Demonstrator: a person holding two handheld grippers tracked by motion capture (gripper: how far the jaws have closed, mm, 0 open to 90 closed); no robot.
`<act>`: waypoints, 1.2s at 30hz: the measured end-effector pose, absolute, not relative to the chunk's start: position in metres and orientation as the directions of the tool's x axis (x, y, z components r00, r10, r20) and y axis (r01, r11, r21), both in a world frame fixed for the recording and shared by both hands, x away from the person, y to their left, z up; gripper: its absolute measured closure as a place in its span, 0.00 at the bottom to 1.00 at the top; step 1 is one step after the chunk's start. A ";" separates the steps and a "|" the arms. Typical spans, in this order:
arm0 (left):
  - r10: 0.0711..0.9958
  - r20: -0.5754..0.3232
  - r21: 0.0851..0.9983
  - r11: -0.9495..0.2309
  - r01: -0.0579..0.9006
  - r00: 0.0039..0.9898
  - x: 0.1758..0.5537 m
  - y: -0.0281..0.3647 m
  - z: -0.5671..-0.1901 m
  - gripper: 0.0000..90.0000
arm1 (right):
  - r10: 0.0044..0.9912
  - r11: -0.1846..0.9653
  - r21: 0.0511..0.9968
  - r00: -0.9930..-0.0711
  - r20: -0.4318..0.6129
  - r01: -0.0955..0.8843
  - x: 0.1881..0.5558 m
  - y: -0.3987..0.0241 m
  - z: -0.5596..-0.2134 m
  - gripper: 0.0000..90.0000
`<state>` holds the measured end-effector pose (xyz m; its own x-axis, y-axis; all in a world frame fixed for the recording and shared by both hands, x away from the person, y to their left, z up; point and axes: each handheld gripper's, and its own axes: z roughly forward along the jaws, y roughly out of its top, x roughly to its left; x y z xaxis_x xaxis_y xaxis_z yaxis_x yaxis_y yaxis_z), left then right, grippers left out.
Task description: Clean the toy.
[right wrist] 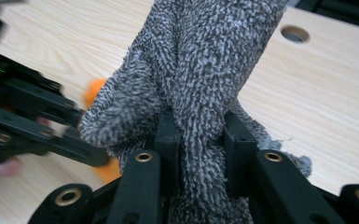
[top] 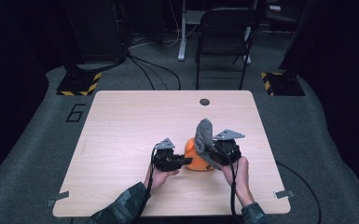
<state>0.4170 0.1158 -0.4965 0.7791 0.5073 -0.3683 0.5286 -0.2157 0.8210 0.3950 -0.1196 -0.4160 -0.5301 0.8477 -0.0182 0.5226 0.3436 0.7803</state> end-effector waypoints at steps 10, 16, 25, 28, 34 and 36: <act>0.506 -0.373 0.821 -0.211 0.531 0.778 0.417 0.115 -0.497 0.85 | 0.904 0.280 0.722 -0.427 0.023 0.632 0.406 -0.161 -0.443 0.80; 0.504 -0.377 0.821 -0.207 0.532 0.777 0.417 0.116 -0.497 0.85 | 0.929 0.270 0.640 -0.369 0.022 0.719 0.420 -0.175 -0.472 0.80; 0.502 -0.371 0.824 -0.210 0.526 0.781 0.418 0.116 -0.497 0.85 | 0.937 0.290 0.586 -0.350 -0.012 0.756 0.428 -0.180 -0.485 0.79; 0.502 -0.369 0.824 -0.212 0.525 0.782 0.418 0.116 -0.496 0.85 | 0.945 0.257 0.637 -0.327 -0.008 0.727 0.423 -0.185 -0.465 0.80; 0.507 -0.363 0.825 -0.214 0.523 0.782 0.418 0.116 -0.496 0.85 | 0.921 0.228 0.791 -0.389 0.014 0.568 0.396 -0.173 -0.405 0.80; 0.509 -0.361 0.825 -0.217 0.522 0.781 0.418 0.116 -0.496 0.85 | 0.898 0.247 0.803 -0.440 0.021 0.543 0.391 -0.157 -0.397 0.80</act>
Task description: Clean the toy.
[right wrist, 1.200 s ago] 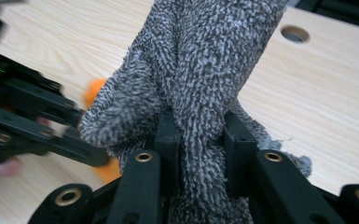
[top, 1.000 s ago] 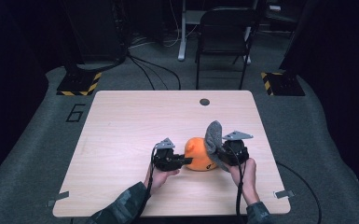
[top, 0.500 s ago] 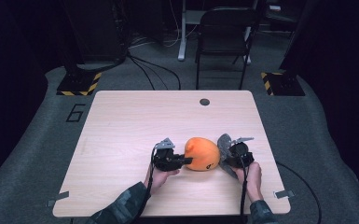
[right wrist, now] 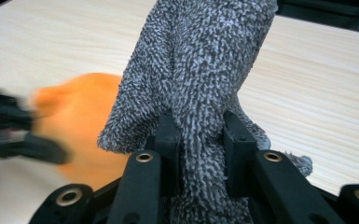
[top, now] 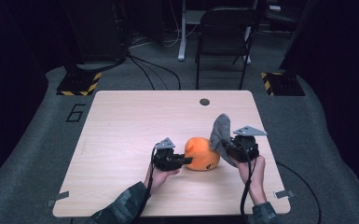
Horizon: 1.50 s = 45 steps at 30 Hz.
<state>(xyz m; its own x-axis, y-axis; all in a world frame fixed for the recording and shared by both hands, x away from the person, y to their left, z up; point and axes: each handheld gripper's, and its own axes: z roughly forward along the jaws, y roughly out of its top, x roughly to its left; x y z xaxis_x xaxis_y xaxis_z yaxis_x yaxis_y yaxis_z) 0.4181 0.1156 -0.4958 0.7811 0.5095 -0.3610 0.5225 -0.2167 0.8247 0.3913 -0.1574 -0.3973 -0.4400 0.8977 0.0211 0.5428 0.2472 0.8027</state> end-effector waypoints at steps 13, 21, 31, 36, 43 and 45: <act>0.520 -0.340 0.827 -0.231 0.513 0.783 0.421 0.116 -0.497 0.75 | 0.891 0.327 0.728 -0.453 -0.025 0.603 0.407 -0.132 -0.434 0.81; 0.508 -0.347 0.830 -0.225 0.510 0.789 0.422 0.117 -0.498 0.66 | 0.896 0.327 0.724 -0.443 -0.033 0.608 0.407 -0.131 -0.437 0.82; 0.512 -0.304 0.846 -0.243 0.475 0.803 0.419 0.115 -0.499 0.82 | 0.890 0.329 0.725 -0.454 -0.025 0.605 0.408 -0.134 -0.436 0.81; 0.511 -0.287 0.854 -0.248 0.458 0.811 0.421 0.117 -0.498 0.84 | 0.879 0.309 0.797 -0.476 -0.030 0.520 0.395 -0.136 -0.403 0.81; 0.519 -0.265 0.857 -0.259 0.446 0.812 0.418 0.115 -0.497 0.84 | 0.801 0.421 0.787 -0.591 -0.089 0.451 0.382 -0.084 -0.405 0.81; 0.519 -0.277 0.857 -0.248 0.452 0.809 0.419 0.116 -0.498 0.85 | 0.810 0.420 0.780 -0.580 -0.091 0.464 0.384 -0.083 -0.410 0.81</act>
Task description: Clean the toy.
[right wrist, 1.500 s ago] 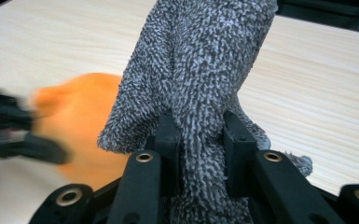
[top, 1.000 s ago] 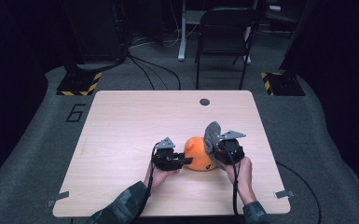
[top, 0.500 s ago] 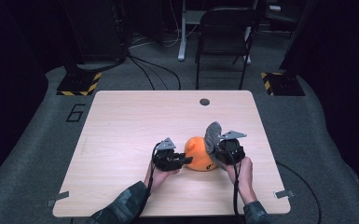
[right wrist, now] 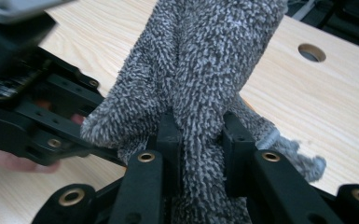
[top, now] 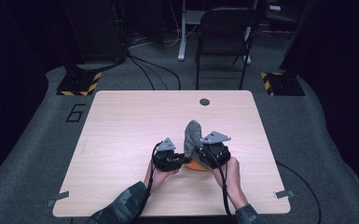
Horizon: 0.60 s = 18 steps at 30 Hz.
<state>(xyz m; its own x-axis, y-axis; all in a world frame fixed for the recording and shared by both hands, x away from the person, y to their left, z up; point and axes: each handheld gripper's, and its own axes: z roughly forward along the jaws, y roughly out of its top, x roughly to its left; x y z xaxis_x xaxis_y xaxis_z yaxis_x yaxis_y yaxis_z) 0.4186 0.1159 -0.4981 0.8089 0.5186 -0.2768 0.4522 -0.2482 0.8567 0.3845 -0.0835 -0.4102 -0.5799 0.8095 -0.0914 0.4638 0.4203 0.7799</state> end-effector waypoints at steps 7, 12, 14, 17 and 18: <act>0.517 -0.277 0.856 -0.250 0.453 0.810 0.419 0.116 -0.499 0.84 | 0.860 0.357 0.758 -0.509 -0.038 0.546 0.397 -0.121 -0.420 0.81; 0.501 -0.290 0.858 -0.240 0.453 0.815 0.420 0.116 -0.500 0.84 | 0.889 0.320 0.722 -0.457 -0.006 0.613 0.409 -0.148 -0.433 0.81; 0.498 -0.293 0.859 -0.239 0.453 0.816 0.421 0.117 -0.500 0.85 | 0.902 0.311 0.698 -0.433 -0.003 0.644 0.413 -0.157 -0.438 0.81; 0.495 -0.287 0.860 -0.244 0.448 0.820 0.420 0.116 -0.500 0.84 | 0.910 0.301 0.672 -0.415 0.010 0.677 0.419 -0.164 -0.448 0.81; 0.495 -0.286 0.861 -0.243 0.447 0.820 0.420 0.116 -0.500 0.84 | 0.913 0.299 0.661 -0.408 0.011 0.688 0.422 -0.168 -0.452 0.81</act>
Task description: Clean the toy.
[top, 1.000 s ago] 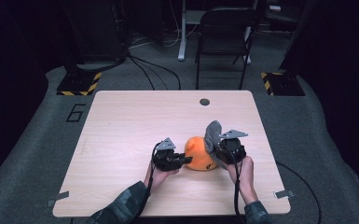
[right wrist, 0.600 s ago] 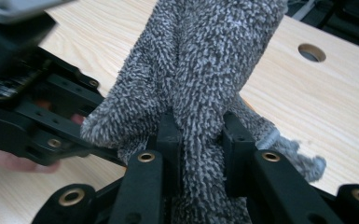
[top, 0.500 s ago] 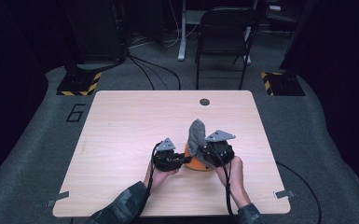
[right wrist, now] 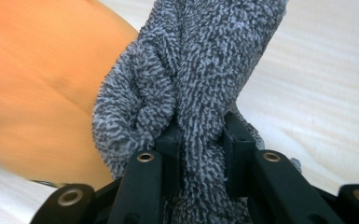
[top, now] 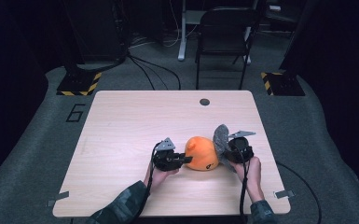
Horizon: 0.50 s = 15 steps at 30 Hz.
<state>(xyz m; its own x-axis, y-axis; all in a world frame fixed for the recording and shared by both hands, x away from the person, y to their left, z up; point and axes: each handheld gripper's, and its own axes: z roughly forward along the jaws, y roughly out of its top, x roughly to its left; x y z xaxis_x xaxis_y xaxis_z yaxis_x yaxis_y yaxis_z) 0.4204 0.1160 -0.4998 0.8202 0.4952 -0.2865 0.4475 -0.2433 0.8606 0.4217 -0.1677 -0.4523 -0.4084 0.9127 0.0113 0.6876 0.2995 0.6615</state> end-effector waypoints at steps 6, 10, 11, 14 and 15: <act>0.492 -0.282 0.864 -0.243 0.441 0.824 0.421 0.117 -0.499 0.85 | 0.931 0.269 0.674 -0.366 0.001 0.688 0.421 -0.179 -0.439 0.80; 0.493 -0.282 0.864 -0.243 0.441 0.823 0.421 0.116 -0.499 0.85 | 0.900 0.259 0.778 -0.436 0.021 0.572 0.403 -0.162 -0.405 0.80; 0.495 -0.279 0.865 -0.242 0.439 0.823 0.420 0.116 -0.499 0.85 | 0.885 0.259 0.798 -0.464 0.029 0.544 0.399 -0.154 -0.399 0.80; 0.489 -0.259 0.868 -0.260 0.423 0.833 0.420 0.116 -0.498 0.84 | 0.832 0.248 0.832 -0.549 0.079 0.496 0.391 -0.132 -0.389 0.80; 0.488 -0.260 0.869 -0.258 0.422 0.833 0.420 0.116 -0.499 0.84 | 0.818 0.259 0.835 -0.570 0.078 0.486 0.389 -0.125 -0.387 0.80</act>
